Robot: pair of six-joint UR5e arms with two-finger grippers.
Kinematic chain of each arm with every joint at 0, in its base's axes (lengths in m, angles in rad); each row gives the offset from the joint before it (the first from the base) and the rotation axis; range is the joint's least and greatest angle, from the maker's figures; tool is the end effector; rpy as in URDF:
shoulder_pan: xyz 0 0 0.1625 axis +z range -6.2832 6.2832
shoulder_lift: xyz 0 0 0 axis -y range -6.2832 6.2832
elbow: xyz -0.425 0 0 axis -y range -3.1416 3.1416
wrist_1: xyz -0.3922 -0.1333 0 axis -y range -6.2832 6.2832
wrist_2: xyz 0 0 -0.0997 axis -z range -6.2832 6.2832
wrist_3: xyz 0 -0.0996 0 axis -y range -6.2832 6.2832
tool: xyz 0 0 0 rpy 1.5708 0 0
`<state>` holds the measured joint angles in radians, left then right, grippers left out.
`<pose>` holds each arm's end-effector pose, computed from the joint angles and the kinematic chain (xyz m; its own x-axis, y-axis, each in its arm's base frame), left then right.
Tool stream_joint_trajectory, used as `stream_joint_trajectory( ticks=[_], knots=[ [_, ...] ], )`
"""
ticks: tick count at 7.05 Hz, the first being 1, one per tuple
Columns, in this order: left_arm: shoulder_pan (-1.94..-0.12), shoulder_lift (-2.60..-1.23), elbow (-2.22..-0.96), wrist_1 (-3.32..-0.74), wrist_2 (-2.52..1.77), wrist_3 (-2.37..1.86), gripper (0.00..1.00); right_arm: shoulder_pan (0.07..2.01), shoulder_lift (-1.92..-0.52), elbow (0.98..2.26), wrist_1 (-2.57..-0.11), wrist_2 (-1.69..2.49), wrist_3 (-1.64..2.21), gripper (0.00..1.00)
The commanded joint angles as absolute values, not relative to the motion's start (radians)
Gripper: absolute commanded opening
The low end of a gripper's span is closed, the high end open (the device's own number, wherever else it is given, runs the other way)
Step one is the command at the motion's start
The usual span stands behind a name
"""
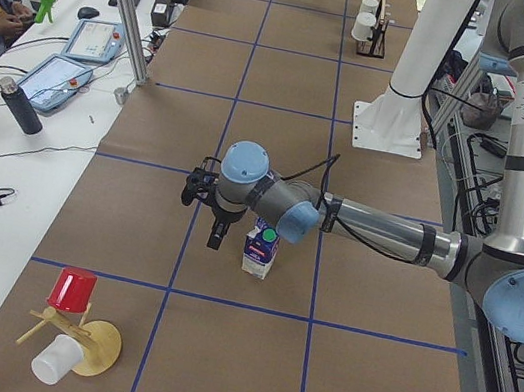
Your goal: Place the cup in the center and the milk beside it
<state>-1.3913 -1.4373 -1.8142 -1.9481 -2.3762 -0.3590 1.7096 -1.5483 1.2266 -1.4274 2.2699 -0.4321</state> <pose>0.0205 -0.4574 0.5550 0.6372 0.1213 -0.7611 0.0706 0.9742 0.2144 0.1330 -0.4522 0.8041 0.7311 -0.2094 0.6494 0.1872 0.9768 0.1042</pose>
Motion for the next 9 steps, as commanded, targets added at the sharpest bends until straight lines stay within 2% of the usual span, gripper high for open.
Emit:
stream_joint_trajectory(
  ticks=[1,3,9],
  knots=[
    [-1.391,-1.437,-1.815,-1.948,-2.376,-0.359,0.98,1.710,-1.578,1.186,-1.364,2.270,-0.434,0.98],
    [-1.391,-1.437,-1.818,-1.948,-2.376,-0.359,0.98,1.710,-1.644,1.213,-1.361,2.269,-0.481,0.98],
    [-1.393,-1.436,-1.825,-1.950,-2.378,-0.359,0.98,1.738,-1.638,1.215,-1.370,2.273,-0.514,0.95]
  ],
)
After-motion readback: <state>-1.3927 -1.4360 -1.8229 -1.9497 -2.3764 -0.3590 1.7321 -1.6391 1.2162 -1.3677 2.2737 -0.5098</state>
